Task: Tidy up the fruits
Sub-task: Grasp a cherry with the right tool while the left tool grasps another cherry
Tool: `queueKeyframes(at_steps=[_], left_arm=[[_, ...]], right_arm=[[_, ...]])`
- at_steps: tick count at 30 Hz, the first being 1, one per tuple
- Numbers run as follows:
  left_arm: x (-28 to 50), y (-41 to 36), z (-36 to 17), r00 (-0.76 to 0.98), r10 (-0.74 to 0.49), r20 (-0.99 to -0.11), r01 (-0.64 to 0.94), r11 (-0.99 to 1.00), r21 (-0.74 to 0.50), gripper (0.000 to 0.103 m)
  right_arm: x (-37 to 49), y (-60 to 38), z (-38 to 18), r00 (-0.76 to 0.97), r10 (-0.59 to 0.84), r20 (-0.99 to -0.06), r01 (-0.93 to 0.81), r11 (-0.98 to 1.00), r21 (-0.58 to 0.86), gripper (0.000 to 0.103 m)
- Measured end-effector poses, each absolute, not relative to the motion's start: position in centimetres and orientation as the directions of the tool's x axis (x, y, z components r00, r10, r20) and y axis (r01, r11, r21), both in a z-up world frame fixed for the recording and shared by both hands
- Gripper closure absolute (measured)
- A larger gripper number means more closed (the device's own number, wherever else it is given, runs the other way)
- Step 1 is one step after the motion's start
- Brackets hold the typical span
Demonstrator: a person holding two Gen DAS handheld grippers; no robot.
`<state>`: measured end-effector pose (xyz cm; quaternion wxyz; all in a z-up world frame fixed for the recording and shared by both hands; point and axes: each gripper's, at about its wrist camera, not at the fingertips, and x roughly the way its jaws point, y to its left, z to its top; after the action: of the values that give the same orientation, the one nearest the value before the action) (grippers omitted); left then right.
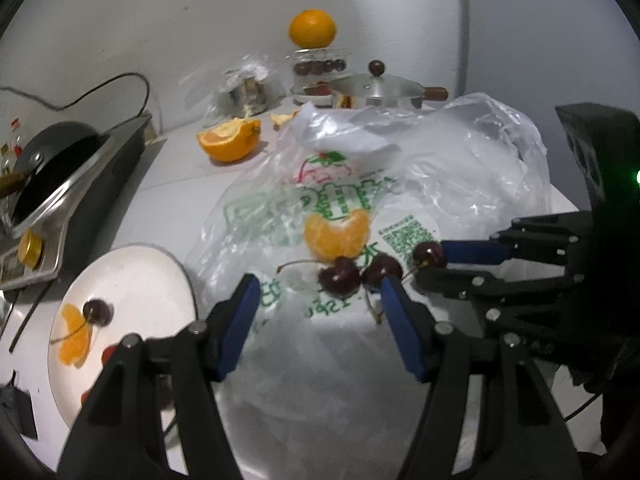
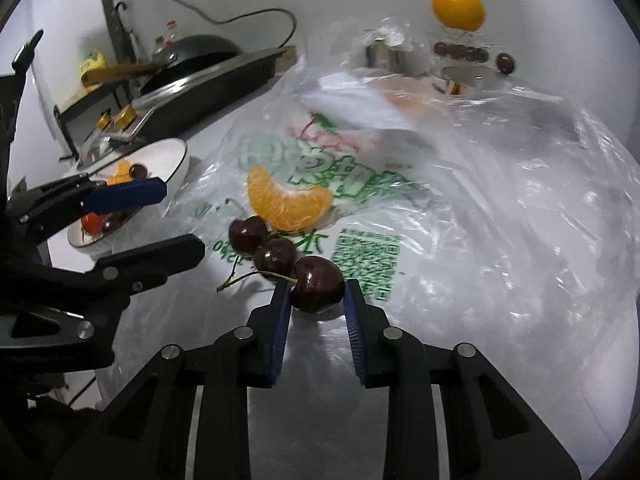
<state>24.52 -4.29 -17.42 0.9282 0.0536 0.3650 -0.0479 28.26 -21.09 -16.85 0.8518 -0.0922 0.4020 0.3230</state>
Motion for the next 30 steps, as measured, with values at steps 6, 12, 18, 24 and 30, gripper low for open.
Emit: queueKeyframes(at_steps=[6, 12, 18, 24, 30], left_arm=[[25.7, -5.1, -18.1, 0.726, -0.055, -0.685, 0.164, 0.982, 0.096, 0.039], [26.2, -5.8, -19.4, 0.705, -0.023, -0.709, 0.188, 0.97, 0.155, 0.04], [26.5, -7.0, -20.3, 0.712, 0.023, -0.701, 0.215, 0.944, 0.249, 0.055], [26.9, -7.2, -20.7, 0.707, 0.031, -0.706, 0.244, 0.927, 0.284, 0.057], [27.6, -6.8, -21.1, 0.684, -0.015, -0.729, 0.289, 0.924, 0.251, 0.057]], right_arm=[[29.3, -24.3, -15.7, 0.528, 0.49, -0.694, -0.536, 0.826, 0.176, 0.074], [30.5, -26.8, -15.3, 0.563, 0.493, -0.663, -0.467, 0.852, 0.236, 0.074], [30.6, -26.6, -15.7, 0.553, 0.504, -0.663, -0.467, 0.847, 0.253, 0.074], [30.5, -26.2, -15.6, 0.553, 0.516, -0.655, -0.48, 0.839, 0.256, 0.074], [30.2, -26.2, -15.7, 0.554, 0.509, -0.658, -0.477, 0.842, 0.25, 0.074]])
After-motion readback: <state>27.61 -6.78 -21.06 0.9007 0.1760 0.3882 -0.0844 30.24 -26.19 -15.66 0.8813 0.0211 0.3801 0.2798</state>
